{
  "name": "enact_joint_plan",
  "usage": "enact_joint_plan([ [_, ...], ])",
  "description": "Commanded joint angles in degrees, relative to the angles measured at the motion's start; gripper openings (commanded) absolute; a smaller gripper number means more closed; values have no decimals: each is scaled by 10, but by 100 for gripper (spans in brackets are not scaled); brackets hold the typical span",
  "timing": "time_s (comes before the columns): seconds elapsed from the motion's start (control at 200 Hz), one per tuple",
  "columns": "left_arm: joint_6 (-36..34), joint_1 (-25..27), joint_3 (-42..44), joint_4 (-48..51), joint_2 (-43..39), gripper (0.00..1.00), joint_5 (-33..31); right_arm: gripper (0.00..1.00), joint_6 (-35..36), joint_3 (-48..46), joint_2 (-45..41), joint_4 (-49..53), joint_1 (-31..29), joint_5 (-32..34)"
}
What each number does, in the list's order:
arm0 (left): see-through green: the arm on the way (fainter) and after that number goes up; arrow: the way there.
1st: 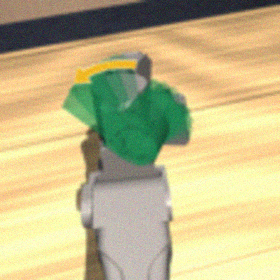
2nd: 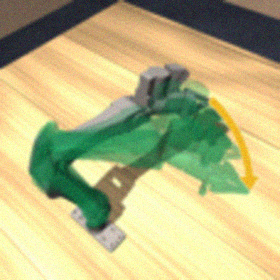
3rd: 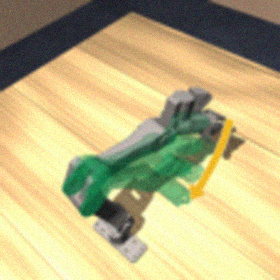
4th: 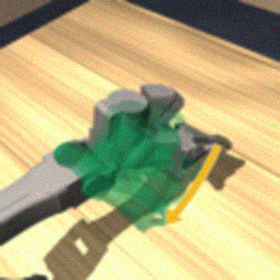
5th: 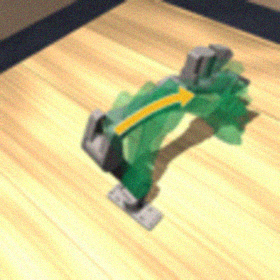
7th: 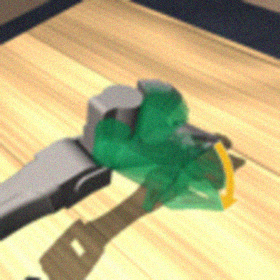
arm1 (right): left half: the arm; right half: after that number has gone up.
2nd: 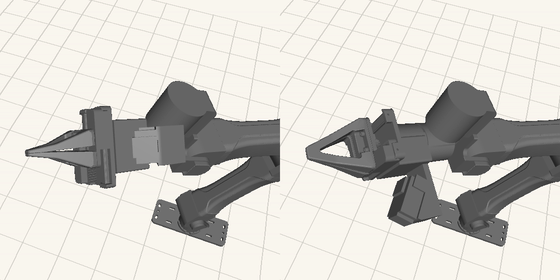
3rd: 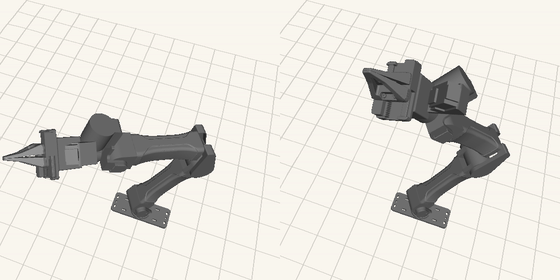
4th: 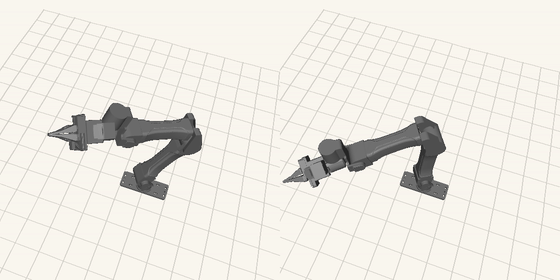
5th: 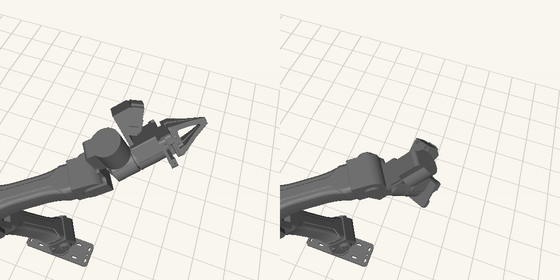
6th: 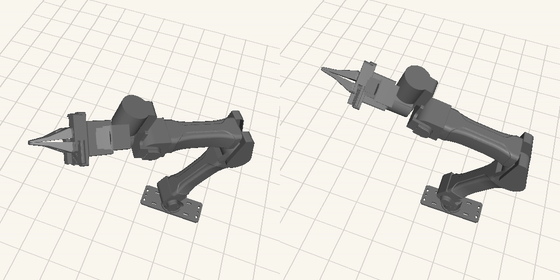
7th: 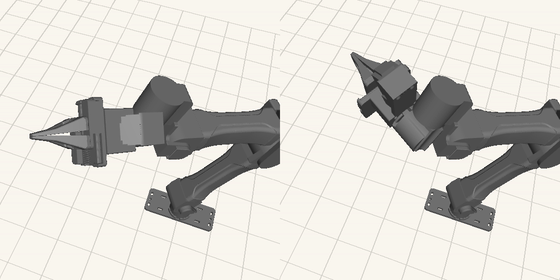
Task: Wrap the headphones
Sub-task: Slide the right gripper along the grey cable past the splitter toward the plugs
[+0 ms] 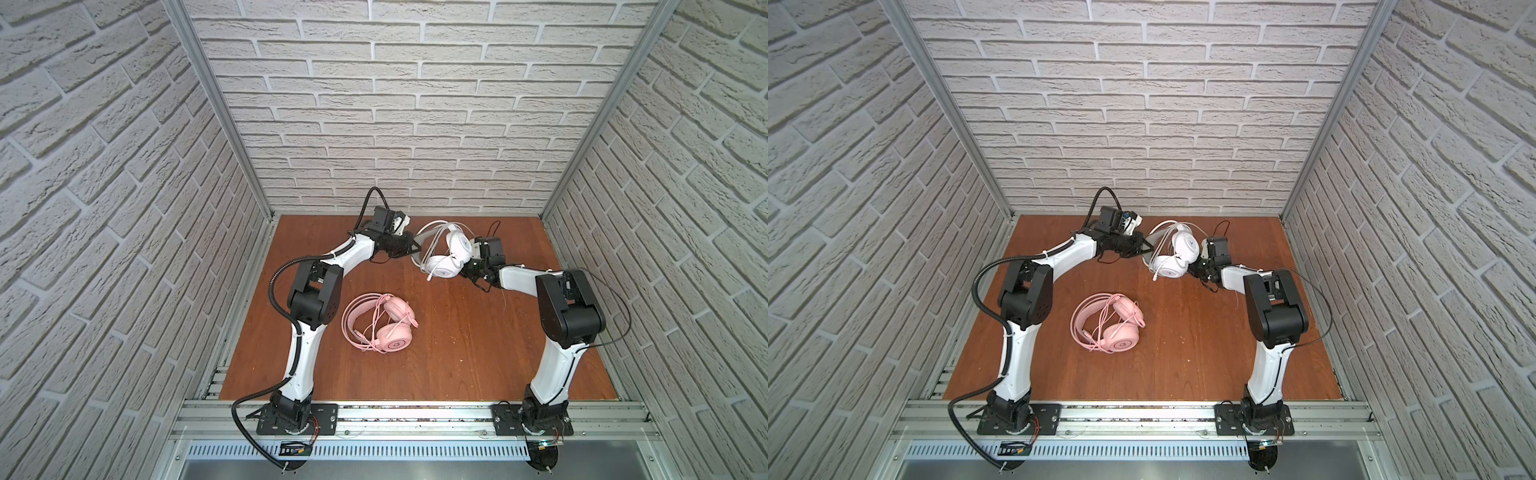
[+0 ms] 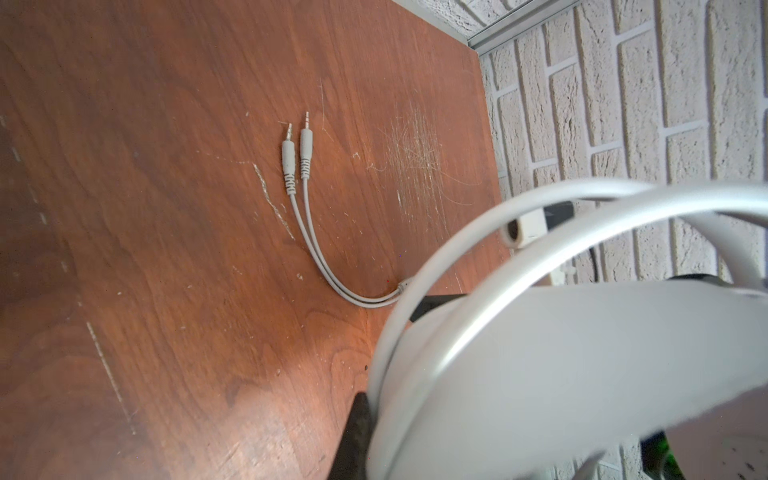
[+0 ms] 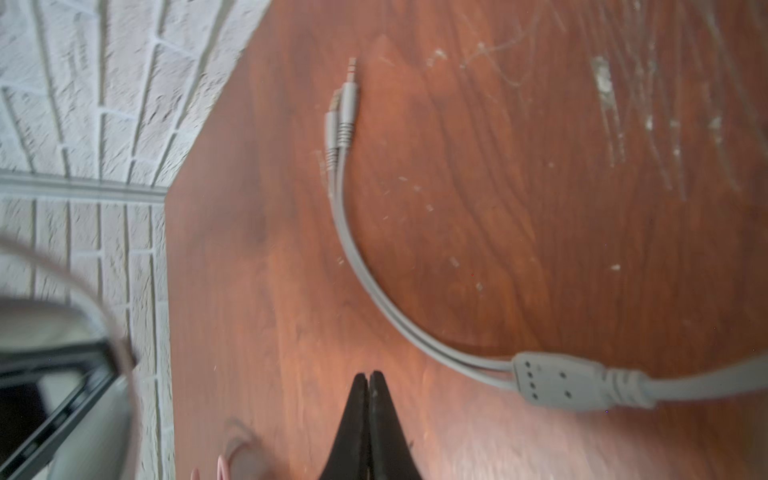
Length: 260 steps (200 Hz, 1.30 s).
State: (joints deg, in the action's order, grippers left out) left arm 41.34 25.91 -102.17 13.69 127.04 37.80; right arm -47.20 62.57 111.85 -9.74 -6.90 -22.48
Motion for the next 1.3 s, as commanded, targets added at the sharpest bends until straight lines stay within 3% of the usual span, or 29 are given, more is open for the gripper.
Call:
enact_joint_plan([
  [0.0,13,-7,-4,-37,-11,0,24,6,-42,23,11,-41,-9,32],
  [0.28,16,-9,-2,-42,-10,0,28,5,8,67,35,70,-21,76],
  [0.635,19,-9,8,-51,-15,0,26,5,-60,95,91,13,-21,76],
  [0.83,19,-10,15,-51,-20,0,24,5,-59,101,92,19,-21,84],
  [1.075,24,-12,12,-56,-17,0,21,5,-1,138,108,134,-22,41],
  [1.295,25,-17,11,-58,-18,0,17,5,77,110,82,220,-12,11],
])
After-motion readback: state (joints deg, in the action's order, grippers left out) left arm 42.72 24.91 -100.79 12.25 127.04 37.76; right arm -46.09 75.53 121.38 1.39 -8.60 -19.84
